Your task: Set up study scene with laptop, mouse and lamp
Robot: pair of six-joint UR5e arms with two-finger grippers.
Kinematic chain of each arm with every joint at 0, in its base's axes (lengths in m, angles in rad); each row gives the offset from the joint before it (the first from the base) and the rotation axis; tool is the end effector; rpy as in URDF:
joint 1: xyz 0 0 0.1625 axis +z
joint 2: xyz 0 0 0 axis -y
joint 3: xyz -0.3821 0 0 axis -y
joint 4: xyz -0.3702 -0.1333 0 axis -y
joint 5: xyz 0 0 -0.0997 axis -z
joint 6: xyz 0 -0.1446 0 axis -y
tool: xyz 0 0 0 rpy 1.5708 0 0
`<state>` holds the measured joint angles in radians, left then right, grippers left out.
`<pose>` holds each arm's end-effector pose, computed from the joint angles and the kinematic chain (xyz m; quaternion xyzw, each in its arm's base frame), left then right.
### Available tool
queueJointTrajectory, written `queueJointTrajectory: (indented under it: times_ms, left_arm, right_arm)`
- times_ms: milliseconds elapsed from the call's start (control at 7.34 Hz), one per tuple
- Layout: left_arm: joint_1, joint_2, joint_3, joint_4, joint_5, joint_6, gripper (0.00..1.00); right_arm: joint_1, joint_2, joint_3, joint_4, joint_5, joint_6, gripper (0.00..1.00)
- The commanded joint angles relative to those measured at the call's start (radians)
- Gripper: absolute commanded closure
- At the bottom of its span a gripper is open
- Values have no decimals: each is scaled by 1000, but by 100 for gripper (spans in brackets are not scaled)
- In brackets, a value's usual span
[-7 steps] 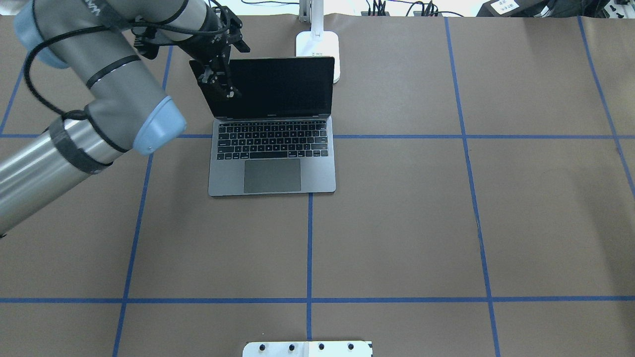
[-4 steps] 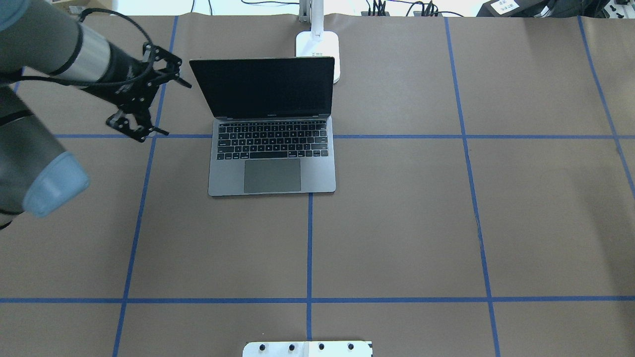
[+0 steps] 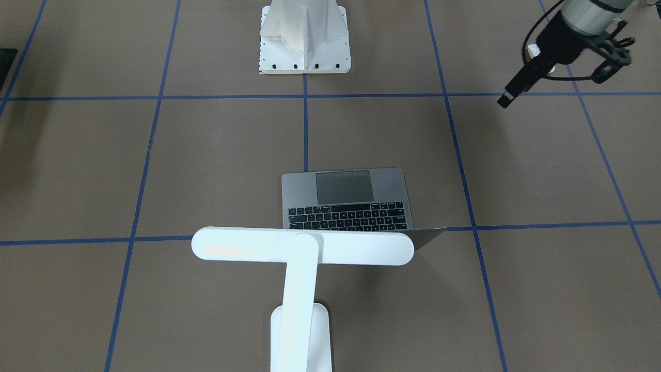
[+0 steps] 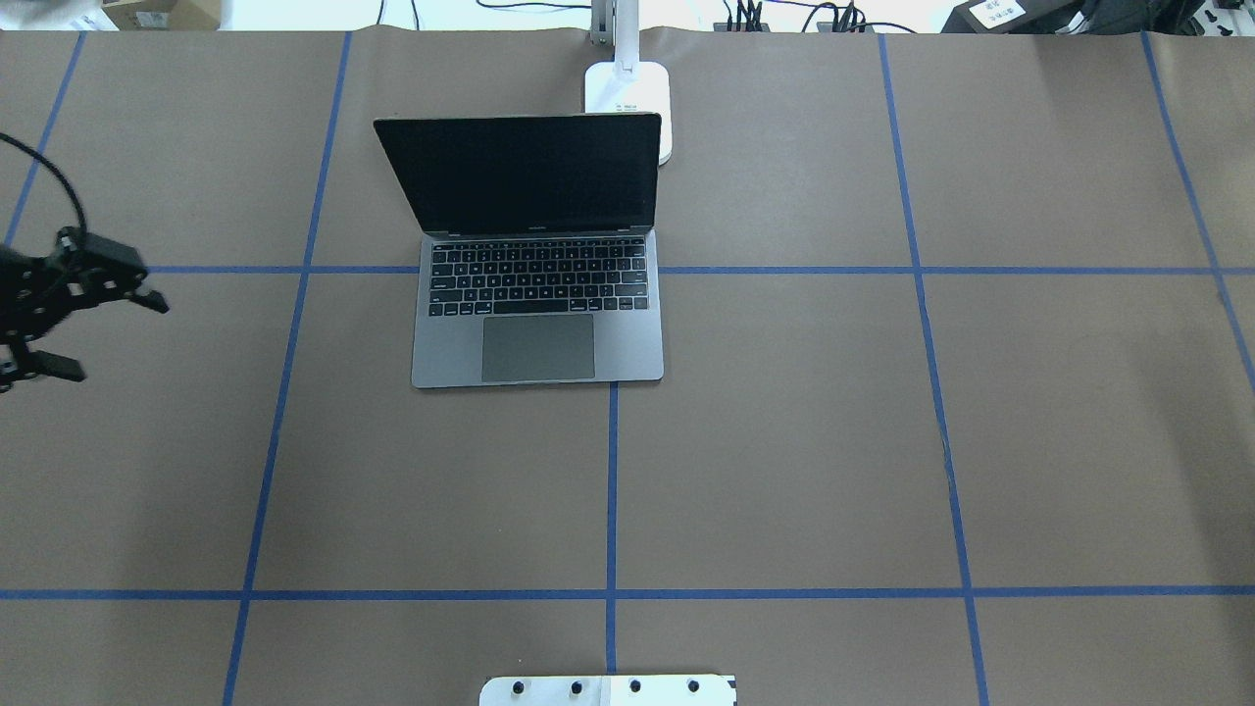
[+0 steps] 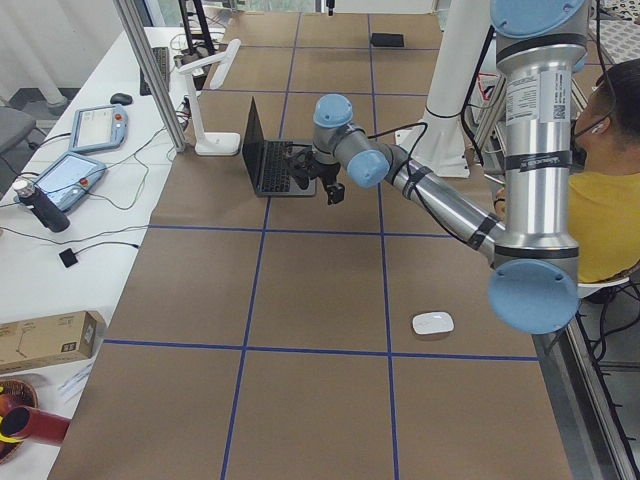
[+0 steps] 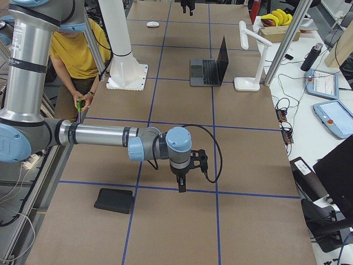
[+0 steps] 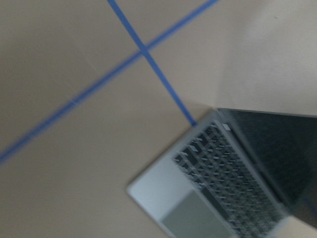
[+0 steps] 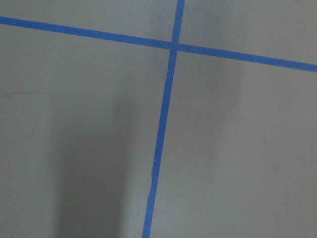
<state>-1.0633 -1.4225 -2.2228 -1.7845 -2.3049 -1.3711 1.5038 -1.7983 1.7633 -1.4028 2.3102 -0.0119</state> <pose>0.1691 -0.3791 0.3771 -0.0778 0.4629 -0.2513 0.8465 0.0092 -0.3983 0.6404 0.0520 -0.3621 -0.0607 0.9287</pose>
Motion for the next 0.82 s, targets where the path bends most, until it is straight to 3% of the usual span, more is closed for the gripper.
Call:
queueJointTrajectory:
  times_ms: [0,272,409,681]
  left_arm:
    - [-243,202,12,-1,-82,533,0]
    - [-404,270,99,-3,-83,885,0]
    - [-440,272,141,-6,-85,939,0]
    - [-445,272,195,-7,-85,942,0]
  right_arm:
    - [1,2,-2,-1,2,-2,0]
    - [1,-6,-5,-2,18,6,0]
    - [1,-22,-8,-17,18,10,0]
    - [77,-85,-13,-18,136,-2,0]
